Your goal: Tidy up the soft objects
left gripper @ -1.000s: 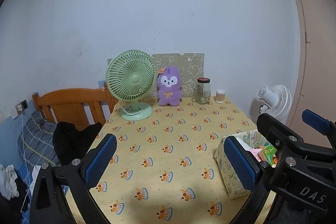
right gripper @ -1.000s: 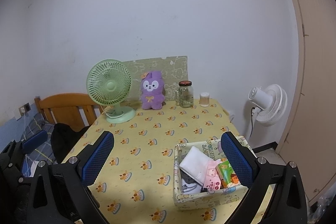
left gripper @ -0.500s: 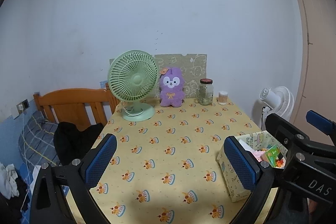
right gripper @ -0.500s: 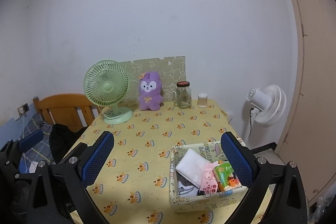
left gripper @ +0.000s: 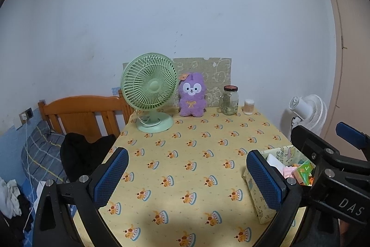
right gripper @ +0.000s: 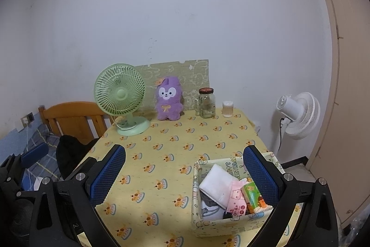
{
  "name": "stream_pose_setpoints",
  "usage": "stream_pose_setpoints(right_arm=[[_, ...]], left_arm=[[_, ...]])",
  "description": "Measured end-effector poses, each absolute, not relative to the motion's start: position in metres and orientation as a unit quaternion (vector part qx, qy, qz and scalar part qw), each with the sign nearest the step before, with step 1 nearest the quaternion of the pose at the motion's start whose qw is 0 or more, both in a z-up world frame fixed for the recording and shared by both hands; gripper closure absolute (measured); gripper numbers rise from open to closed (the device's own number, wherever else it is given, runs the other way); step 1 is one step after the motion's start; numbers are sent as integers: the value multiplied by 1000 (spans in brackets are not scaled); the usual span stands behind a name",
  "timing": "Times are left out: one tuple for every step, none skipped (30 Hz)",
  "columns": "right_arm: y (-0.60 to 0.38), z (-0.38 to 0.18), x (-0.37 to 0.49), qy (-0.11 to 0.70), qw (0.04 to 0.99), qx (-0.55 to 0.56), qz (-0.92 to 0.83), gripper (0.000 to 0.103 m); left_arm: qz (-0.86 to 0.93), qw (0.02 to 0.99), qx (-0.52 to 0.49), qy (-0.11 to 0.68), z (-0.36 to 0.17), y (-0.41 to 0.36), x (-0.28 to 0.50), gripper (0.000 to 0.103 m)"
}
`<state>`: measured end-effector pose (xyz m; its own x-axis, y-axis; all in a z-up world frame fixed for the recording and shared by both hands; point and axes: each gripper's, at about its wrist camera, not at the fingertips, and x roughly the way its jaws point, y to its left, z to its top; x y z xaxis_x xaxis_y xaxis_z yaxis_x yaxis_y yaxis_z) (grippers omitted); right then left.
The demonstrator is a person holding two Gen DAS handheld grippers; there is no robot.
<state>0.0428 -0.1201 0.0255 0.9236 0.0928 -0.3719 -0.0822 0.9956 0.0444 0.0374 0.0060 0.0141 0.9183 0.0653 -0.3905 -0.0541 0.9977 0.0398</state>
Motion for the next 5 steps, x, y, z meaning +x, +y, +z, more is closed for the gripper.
stream_pose_setpoints(right_arm=[[-119, 25, 43, 192, 980, 14, 45, 0], [-119, 24, 44, 193, 980, 14, 46, 0], [-118, 23, 45, 194, 980, 14, 47, 0], [-118, 23, 46, 195, 980, 14, 47, 0], [-117, 22, 47, 196, 979, 15, 48, 0]], left_arm=[[31, 979, 15, 201, 13, 6, 38, 0], [32, 979, 15, 201, 13, 7, 38, 0], [33, 979, 15, 202, 12, 7, 38, 0], [33, 979, 14, 203, 12, 7, 39, 0], [34, 978, 14, 203, 12, 8, 39, 0]])
